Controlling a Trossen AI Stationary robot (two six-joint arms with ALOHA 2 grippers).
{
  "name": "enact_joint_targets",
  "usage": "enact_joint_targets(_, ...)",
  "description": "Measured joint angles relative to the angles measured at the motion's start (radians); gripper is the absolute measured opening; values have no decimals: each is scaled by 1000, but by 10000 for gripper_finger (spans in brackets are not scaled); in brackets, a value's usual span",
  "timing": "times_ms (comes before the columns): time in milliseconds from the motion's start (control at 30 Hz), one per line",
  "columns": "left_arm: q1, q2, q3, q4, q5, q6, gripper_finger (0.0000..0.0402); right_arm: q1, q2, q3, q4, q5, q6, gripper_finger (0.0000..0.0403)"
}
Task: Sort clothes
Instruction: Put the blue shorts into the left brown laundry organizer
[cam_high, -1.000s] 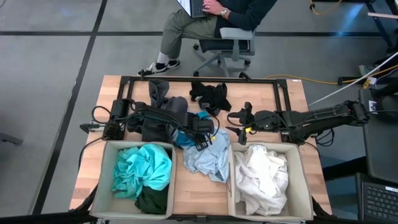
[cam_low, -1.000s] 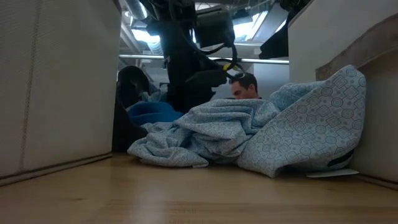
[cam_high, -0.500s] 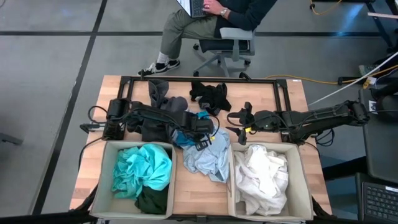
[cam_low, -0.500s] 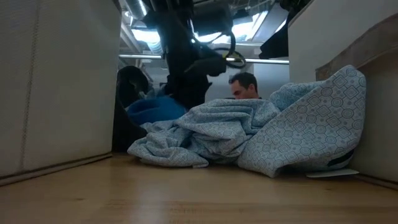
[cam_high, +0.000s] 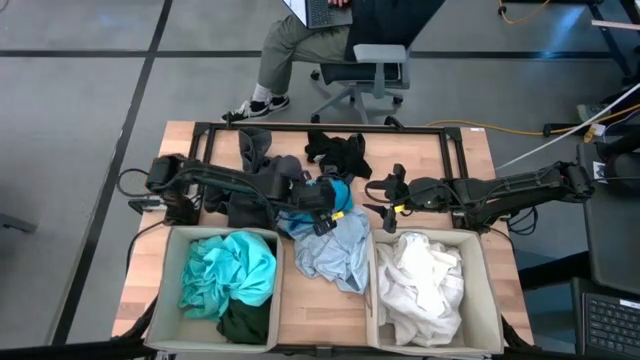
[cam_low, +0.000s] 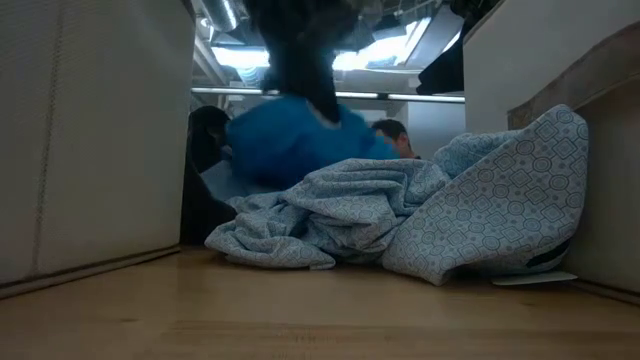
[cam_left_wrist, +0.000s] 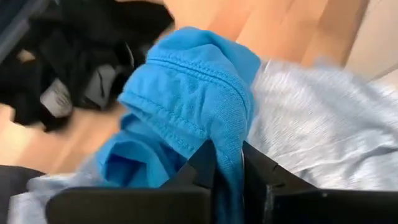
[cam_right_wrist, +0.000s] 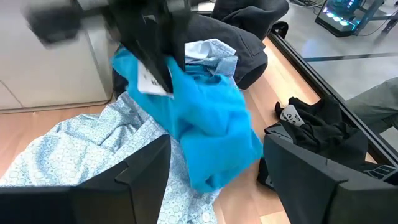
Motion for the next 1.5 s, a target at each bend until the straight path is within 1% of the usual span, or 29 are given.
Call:
enact_joint_targets(400, -103, -205, 0, 42, -210, 18, 34, 0, 0, 0, 3, 0, 0, 257)
enact_joint_targets(567, -162, -285, 0, 40, -274, 16, 35, 0, 0, 0, 4, 0, 0, 257)
enact_joint_targets(633, -193, -319, 0, 41, -293, 12, 35, 0, 0, 0, 4, 0, 1, 257)
enact_joint_targets(733, -251, -374, 0, 41, -295, 10, 35, 0, 0, 0, 4, 0, 1, 257)
enact_joint_targets(967, -423, -493, 0, 14, -293, -4, 35, 0, 0, 0, 5, 0, 5, 257)
enact_joint_targets(1133, -551, -583, 1, -77, -294, -148, 33, 0, 0, 0, 5, 0, 9, 257)
enact_joint_targets(1333, -679, -655, 1, -207, -293, -389, 26, 0, 0, -1, 4, 0, 27, 257)
enact_joint_targets(1400, -717, -672, 1, -270, -293, -486, 29, 0, 0, -1, 5, 0, 27, 257)
enact_joint_targets(1500, -773, -685, 1, -397, -275, -682, 31, 0, 0, -1, 5, 0, 30, 257)
